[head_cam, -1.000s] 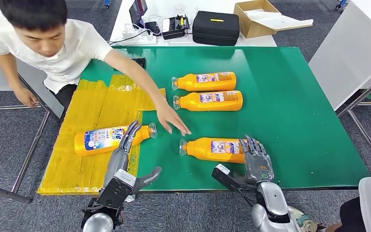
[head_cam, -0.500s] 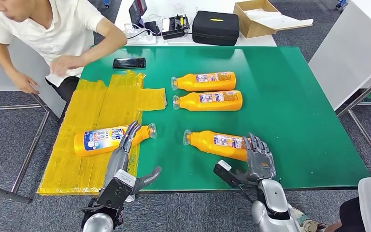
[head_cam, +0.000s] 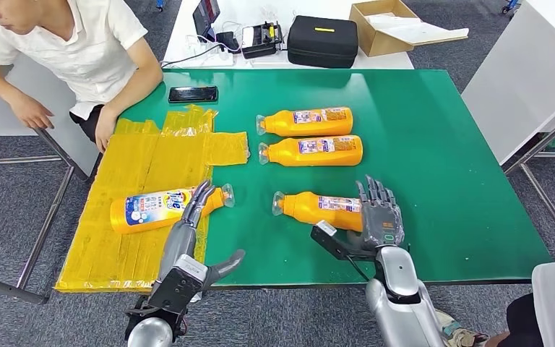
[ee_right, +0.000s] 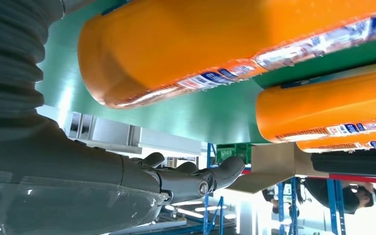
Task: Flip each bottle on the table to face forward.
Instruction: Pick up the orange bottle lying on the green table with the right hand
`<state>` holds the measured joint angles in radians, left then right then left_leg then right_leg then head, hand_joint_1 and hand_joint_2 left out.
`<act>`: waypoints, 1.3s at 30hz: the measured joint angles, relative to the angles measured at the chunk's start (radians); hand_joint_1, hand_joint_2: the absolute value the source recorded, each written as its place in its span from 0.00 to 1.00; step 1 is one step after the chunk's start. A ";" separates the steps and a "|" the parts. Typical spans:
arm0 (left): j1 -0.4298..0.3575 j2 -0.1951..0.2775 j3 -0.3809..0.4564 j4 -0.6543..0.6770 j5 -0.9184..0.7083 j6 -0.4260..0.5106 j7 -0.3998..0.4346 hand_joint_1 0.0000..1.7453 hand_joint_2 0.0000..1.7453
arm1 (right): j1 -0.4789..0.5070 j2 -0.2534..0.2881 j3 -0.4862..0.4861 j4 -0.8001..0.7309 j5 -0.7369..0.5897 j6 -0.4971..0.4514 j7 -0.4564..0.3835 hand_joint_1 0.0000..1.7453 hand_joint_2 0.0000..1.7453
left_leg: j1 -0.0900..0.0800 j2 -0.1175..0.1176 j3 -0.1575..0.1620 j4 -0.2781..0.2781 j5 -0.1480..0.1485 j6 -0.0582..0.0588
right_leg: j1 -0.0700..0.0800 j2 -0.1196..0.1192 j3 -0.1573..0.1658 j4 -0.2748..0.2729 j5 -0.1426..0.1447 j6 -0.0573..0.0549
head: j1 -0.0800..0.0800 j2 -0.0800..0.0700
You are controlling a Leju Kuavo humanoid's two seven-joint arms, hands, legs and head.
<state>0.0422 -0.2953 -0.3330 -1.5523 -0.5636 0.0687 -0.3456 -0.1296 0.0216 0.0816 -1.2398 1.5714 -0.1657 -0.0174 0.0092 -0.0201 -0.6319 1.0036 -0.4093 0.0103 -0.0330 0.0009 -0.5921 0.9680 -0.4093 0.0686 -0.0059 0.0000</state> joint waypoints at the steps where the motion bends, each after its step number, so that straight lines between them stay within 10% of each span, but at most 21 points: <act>1: -0.001 0.000 -0.001 0.002 0.002 0.000 0.000 0.00 1.00 | -0.005 0.001 0.000 0.005 0.001 0.000 0.002 0.00 1.00 | 0.000 0.000 0.000 0.000 0.000 0.000 | 0.000 0.000 0.000 0.000 0.000 0.000 | 0.000 0.000; 33: -0.013 0.000 -0.011 0.048 0.034 -0.051 0.020 0.00 1.00 | -0.034 0.009 -0.065 0.128 -0.083 0.072 -0.002 0.02 1.00 | 0.000 0.000 0.002 0.000 0.000 0.000 | 0.000 0.000 0.001 0.000 0.000 0.000 | 0.000 0.000; 37: -0.014 0.000 -0.012 0.052 0.037 -0.053 0.020 0.00 1.00 | -0.041 0.008 -0.069 0.144 -0.083 0.076 -0.013 1.00 1.00 | 0.000 0.000 0.003 0.000 0.000 0.000 | 0.000 0.000 0.002 0.000 0.000 0.000 | 0.000 0.000; 39: -0.015 0.000 -0.012 0.054 0.043 -0.058 0.019 0.00 1.00 | -0.049 0.006 -0.071 0.158 -0.089 0.078 -0.022 1.00 1.00 | 0.000 0.000 0.003 0.000 0.000 0.000 | 0.000 0.000 0.002 0.000 0.000 0.000 | 0.000 0.000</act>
<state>0.0274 -0.2949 -0.3451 -1.4981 -0.5201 0.0107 -0.3268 -0.1790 0.0275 0.0109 -1.0816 1.4826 -0.0874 -0.0395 0.0093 -0.0197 -0.6286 1.0037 -0.4094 0.0103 -0.0329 0.0010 -0.5902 0.9678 -0.4093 0.0686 -0.0060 0.0000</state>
